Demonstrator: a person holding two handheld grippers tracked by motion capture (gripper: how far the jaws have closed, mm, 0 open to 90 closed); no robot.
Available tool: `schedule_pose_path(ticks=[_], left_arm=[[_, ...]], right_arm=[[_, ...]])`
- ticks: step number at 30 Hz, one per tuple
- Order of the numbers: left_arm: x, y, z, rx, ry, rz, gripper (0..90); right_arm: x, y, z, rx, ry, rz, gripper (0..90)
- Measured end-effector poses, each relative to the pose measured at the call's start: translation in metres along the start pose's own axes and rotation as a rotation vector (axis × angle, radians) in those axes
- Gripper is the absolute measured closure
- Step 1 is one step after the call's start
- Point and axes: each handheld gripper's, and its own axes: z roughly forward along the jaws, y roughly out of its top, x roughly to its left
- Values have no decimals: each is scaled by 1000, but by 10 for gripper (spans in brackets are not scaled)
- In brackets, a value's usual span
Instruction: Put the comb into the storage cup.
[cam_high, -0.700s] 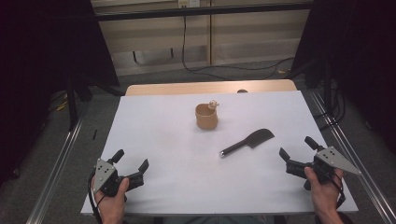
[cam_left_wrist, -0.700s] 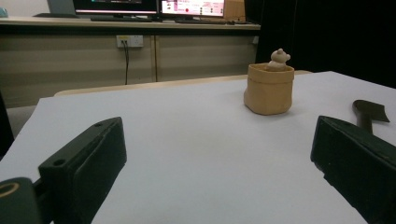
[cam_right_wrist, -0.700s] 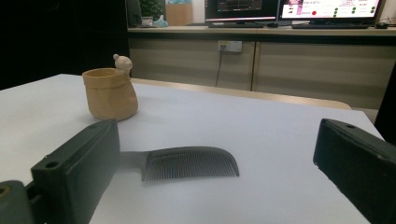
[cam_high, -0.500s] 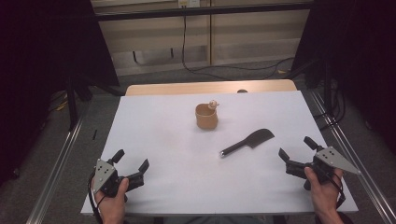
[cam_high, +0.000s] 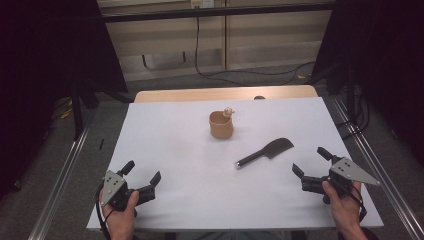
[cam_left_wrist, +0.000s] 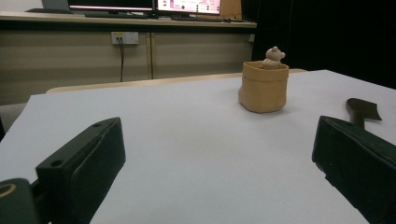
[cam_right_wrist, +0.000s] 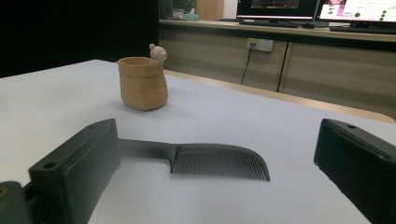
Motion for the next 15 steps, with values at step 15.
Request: schedule_pose_path(ticks=[15], left_arm=[[-1, 0, 0, 0, 4, 18, 27]], right_arm=[[15, 12, 17, -7, 80, 42, 1]])
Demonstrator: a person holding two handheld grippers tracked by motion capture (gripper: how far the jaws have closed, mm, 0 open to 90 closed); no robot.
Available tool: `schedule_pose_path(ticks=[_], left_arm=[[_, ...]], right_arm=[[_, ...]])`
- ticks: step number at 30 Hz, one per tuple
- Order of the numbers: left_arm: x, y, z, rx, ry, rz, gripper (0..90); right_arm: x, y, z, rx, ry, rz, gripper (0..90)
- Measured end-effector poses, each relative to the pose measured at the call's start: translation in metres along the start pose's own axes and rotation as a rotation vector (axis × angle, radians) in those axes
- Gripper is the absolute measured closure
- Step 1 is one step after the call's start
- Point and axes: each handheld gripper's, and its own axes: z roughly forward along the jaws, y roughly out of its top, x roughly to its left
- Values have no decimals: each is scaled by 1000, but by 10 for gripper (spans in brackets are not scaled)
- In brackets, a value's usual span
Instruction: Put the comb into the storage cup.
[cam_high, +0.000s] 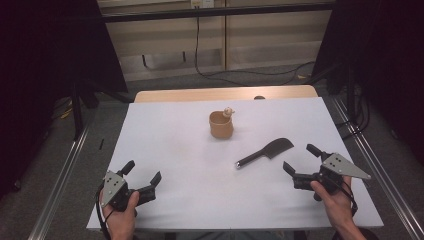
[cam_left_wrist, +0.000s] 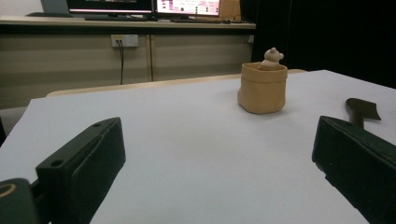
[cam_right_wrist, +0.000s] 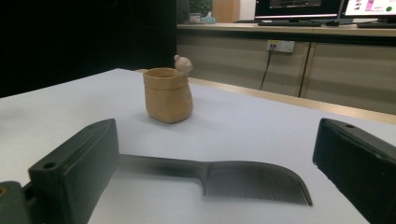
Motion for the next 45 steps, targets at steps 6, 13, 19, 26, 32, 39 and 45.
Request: schedule_pose_path(ticks=[6, 13, 19, 26, 32, 39, 45], left_arm=[[0, 0, 1, -4, 1, -7, 27], [0, 0, 2, -6, -14, -7, 27], [0, 0, 4, -5, -20, -8, 26], [-1, 2, 0, -13, -22, 1, 27], [-2, 3, -1, -19, -29, 2, 27], [-5, 4, 1, -17, -40, 11, 26], [-2, 2, 5, 2, -34, 13, 26]], right_arm=[[4, 4, 11, -3, 40, 5, 0], [11, 10, 25, -1, 72, 6, 0], [19, 14, 39, 5, 104, -1, 0], [25, 25, 47, 0, 125, -13, 5], [33, 28, 59, -10, 156, -9, 29], [32, 23, 74, 21, 170, 4, 42], [30, 21, 83, 36, 164, 4, 64]])
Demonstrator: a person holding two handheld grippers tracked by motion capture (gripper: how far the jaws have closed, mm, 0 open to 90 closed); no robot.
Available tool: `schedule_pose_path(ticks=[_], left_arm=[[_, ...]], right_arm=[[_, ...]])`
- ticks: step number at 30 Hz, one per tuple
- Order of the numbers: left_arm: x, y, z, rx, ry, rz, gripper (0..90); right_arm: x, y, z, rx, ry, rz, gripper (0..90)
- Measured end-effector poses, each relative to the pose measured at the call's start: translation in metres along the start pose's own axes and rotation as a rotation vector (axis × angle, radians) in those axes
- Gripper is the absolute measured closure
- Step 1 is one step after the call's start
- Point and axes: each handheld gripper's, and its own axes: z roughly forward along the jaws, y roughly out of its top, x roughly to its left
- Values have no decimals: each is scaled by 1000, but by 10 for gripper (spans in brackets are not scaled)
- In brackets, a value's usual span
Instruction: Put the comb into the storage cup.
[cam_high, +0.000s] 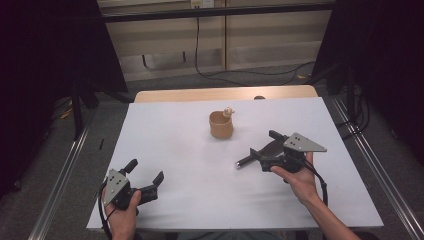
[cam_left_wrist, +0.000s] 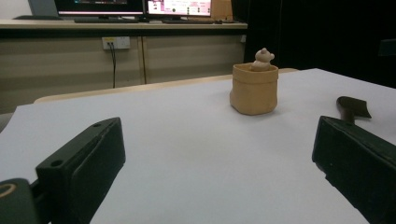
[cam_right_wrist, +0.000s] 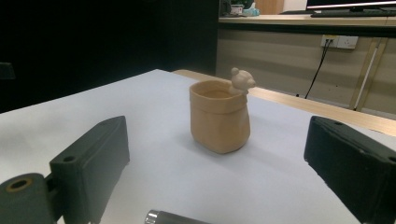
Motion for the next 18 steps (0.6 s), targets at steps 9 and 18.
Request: schedule_pose_path(ticks=[9, 18], left_arm=[[2, -1, 1, 10, 3, -11, 26], [1, -1, 0, 6, -1, -7, 26]], right_arm=[[-4, -2, 10, 10, -5, -14, 134], [-2, 1, 29, 27, 21, -21, 216]])
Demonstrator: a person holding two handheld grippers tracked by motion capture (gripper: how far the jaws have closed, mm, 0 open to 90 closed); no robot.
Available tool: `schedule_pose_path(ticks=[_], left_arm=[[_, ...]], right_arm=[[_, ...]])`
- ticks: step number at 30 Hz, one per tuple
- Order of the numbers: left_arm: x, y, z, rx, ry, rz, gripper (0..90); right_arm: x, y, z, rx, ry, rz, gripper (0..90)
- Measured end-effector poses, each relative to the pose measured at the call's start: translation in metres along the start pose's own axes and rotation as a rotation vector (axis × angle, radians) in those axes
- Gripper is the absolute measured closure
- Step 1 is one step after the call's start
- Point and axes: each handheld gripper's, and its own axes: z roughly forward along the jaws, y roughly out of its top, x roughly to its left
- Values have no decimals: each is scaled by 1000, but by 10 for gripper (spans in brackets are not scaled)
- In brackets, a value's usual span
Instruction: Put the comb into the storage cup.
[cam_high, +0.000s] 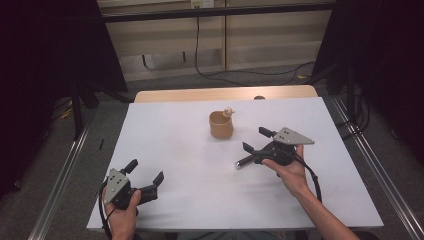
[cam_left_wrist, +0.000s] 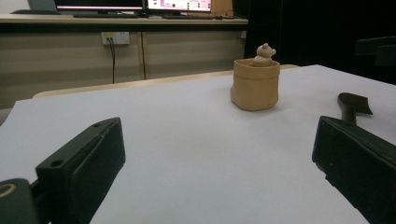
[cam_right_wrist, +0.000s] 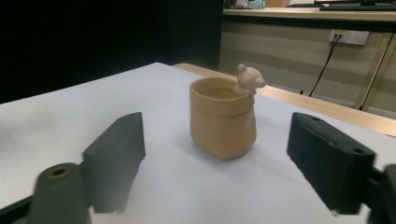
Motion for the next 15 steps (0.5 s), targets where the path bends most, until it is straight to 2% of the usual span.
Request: schedule_pose_path(ticks=[1, 3, 5, 6, 7, 10, 12, 14, 15], left_arm=[[0, 0, 0, 0, -1, 1, 26], [0, 0, 0, -1, -2, 0, 26], [0, 0, 0, 0, -2, 0, 26], [0, 0, 0, 0, -3, 0, 26], [0, 0, 0, -3, -2, -2, 26], [0, 0, 0, 0, -2, 0, 26], [0, 0, 0, 0, -2, 1, 26], [0, 0, 0, 0, -2, 1, 26], [0, 0, 0, 0, -2, 1, 26]], right_arm=[[0, 0, 2, -2, 5, -1, 262], [0, -1, 6, 11, 14, 6, 286], [-1, -1, 8, 22, 24, 2, 377], [-3, -1, 10, 30, 34, 10, 454], [-3, -1, 10, 30, 34, 10, 454], [-4, 0, 12, 35, 46, 16, 582], [-5, 1, 13, 46, 46, 15, 606], [-6, 2, 14, 42, 62, 31, 693], [-7, 3, 14, 46, 76, 35, 763]])
